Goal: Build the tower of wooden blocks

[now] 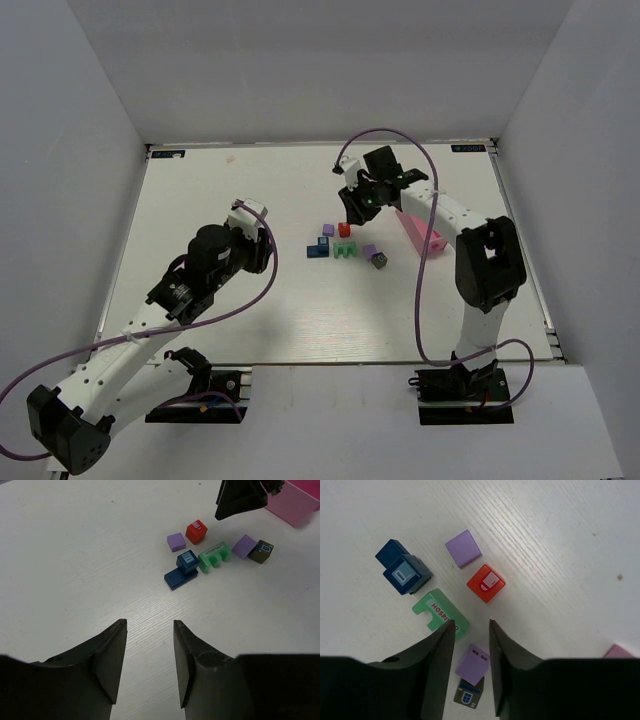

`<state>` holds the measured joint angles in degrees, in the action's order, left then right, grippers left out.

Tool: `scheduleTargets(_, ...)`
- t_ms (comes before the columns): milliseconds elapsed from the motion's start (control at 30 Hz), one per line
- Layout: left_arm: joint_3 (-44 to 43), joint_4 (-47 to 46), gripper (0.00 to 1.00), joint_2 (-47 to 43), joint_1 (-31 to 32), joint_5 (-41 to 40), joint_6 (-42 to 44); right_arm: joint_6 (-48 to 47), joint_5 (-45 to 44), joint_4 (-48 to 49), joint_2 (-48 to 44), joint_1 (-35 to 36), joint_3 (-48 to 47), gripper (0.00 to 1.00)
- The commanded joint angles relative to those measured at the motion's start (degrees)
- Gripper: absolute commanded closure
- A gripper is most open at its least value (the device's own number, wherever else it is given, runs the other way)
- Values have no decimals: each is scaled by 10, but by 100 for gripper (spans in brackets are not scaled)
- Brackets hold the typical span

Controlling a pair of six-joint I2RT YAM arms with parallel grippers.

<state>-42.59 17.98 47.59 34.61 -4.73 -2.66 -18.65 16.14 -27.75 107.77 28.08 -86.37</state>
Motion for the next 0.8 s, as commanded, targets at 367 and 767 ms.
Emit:
scheduleTargets(367,3,0,43,-2,-2,-11,-5,111,-23,35,62,8,-35,31)
scheduleTargets(767,3,0,43,-2,-2,-11,-5,128,-65,55,109,21,-66,45)
